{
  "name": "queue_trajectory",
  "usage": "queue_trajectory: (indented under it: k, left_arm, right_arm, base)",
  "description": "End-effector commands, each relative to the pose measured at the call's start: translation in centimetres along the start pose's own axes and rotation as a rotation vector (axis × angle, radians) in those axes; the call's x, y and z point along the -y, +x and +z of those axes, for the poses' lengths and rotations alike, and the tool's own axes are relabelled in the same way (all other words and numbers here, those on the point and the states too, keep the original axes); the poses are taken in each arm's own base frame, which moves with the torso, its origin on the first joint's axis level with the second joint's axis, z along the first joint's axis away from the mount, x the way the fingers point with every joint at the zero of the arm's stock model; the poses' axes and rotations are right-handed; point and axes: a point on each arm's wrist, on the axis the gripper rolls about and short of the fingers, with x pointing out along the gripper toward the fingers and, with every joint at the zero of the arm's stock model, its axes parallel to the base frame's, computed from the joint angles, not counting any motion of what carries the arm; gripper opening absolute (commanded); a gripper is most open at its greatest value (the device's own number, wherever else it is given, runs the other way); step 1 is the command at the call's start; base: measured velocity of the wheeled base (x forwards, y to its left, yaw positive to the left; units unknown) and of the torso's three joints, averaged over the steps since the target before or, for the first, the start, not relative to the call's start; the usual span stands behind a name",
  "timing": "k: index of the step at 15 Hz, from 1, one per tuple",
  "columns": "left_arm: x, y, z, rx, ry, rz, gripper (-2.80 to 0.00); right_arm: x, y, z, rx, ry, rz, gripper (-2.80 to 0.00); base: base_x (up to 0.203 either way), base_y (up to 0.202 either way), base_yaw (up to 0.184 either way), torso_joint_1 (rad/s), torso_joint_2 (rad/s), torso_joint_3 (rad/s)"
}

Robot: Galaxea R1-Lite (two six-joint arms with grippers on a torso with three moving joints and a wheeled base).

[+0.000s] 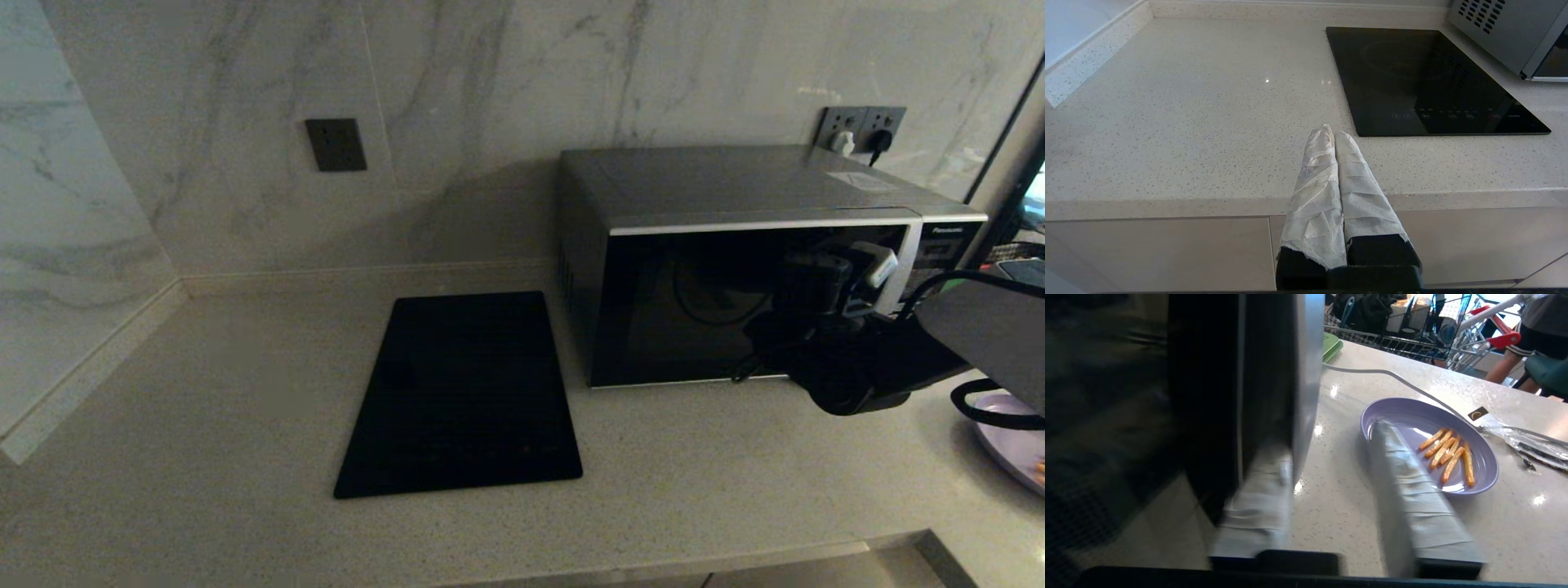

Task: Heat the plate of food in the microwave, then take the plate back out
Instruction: Open the microwave oven

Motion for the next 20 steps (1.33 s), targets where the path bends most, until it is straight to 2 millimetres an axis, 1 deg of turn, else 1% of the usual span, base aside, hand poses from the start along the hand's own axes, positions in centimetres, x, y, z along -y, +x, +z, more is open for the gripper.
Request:
queue_trajectory:
  k: [1, 8, 13, 16, 20]
  left_arm:
    - [0.0, 0.0, 0.0, 0.0, -0.001, 0.002, -2.8]
    - [0.0, 0.0, 0.0, 0.001, -0.001, 0.001, -2.8]
    - [0.0, 0.0, 0.0, 0.0, -0.001, 0.001, -2.8]
    - [0.0, 0.0, 0.0, 0.001, -0.001, 0.001, -2.8]
    - [0.0, 0.0, 0.0, 0.0, -0.001, 0.002, -2.8]
  right_arm:
    - [0.1, 0.0, 0.0, 0.001, 0.008, -0.015, -2.8]
    - [0.6, -0.4, -0.8, -0.003, -0.021, -0.014, -2.8]
    - [1.5, -1.9, -0.6, -0.004, -0.022, 0.02, -2.8]
    - [2.4, -2.6, 0.1, -0.003, -0.021, 0.034, -2.8]
    - [3.2, -3.0, 0.0, -0.01, -0.033, 0.044, -2.8]
  base:
    - [0.0, 0.0, 0.0, 0.0, 0.0, 0.0]
    - [0.0, 0.0, 0.0, 0.0, 0.0, 0.0]
    - [0.0, 0.0, 0.0, 0.0, 0.0, 0.0]
    - [0.0, 0.0, 0.0, 0.0, 0.0, 0.0]
    - [0.0, 0.0, 0.0, 0.0, 0.0, 0.0]
